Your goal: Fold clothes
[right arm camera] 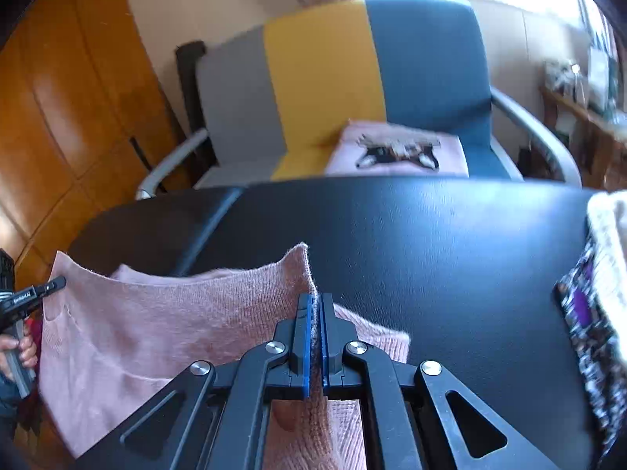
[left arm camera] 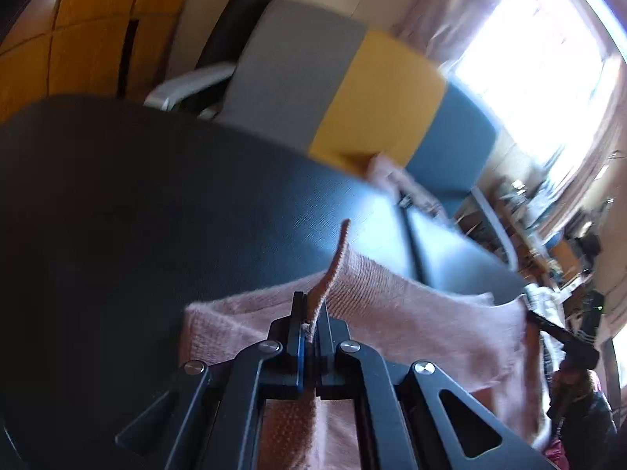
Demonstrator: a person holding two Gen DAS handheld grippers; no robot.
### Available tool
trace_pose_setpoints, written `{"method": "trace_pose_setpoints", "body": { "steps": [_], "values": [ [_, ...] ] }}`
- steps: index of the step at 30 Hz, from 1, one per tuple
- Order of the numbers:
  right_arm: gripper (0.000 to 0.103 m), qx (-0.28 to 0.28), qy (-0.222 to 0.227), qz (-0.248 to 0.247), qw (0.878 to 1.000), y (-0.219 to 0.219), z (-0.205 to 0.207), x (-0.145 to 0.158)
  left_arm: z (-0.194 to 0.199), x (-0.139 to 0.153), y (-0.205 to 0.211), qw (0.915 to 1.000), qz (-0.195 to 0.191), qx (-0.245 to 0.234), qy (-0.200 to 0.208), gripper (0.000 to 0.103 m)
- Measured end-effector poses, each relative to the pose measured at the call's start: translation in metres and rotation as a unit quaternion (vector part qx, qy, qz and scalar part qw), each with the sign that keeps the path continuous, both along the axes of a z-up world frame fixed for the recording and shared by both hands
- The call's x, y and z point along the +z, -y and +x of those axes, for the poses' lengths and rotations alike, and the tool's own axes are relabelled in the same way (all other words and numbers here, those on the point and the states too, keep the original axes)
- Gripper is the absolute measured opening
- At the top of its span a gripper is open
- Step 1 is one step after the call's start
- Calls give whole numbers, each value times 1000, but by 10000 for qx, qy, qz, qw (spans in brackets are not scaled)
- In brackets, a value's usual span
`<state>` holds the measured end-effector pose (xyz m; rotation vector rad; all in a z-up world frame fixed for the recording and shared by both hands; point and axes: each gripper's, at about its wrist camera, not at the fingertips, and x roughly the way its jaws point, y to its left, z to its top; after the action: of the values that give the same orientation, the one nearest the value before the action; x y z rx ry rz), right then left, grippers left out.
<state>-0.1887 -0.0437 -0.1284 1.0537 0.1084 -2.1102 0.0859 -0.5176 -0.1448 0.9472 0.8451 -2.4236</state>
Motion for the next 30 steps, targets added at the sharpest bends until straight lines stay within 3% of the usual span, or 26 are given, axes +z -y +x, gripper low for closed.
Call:
{"method": "trace_pose_setpoints", "body": {
  "steps": [4, 6, 7, 12, 14, 16, 18, 22, 25, 30],
  "values": [
    [5, -50, 192, 293, 9994, 7, -5, -30, -7, -33, 11, 9973, 134, 318, 650, 6],
    [5, -125, 216, 320, 9992, 5, -6, -33, -3, -33, 14, 9974, 263, 373, 560, 12],
    [11, -174, 174, 294, 9993, 2, -5, -30, 1, -29, 14, 9972, 254, 448, 547, 20],
    [41, -244, -241, 24, 9994, -12, 16, -1, 34, 7, 4, 9972, -288, 641, 266, 28],
    [44, -56, -326, -225, 9992, -17, 36, 10, 51, 17, -7, 9977, -435, 521, 86, 28],
    [62, 204, -340, -420, 9983, -20, 58, 14, 62, 24, -20, 9977, -599, 323, 16, 29],
    [70, 447, -369, -450, 9973, -20, 83, 11, 66, 25, -39, 9957, -915, 37, 107, 29],
    [70, 589, -210, -192, 9979, -20, 118, -16, 49, 26, -87, 9857, -1456, -773, 338, 33],
    [70, 451, -124, 26, 9989, -22, 121, -36, 25, 16, -98, 9803, -1481, -1143, 629, 33],
    [79, 624, -297, -67, 9976, -22, 121, -46, 0, -7, -75, 9841, -1091, -1075, 896, 33]
  ]
}}
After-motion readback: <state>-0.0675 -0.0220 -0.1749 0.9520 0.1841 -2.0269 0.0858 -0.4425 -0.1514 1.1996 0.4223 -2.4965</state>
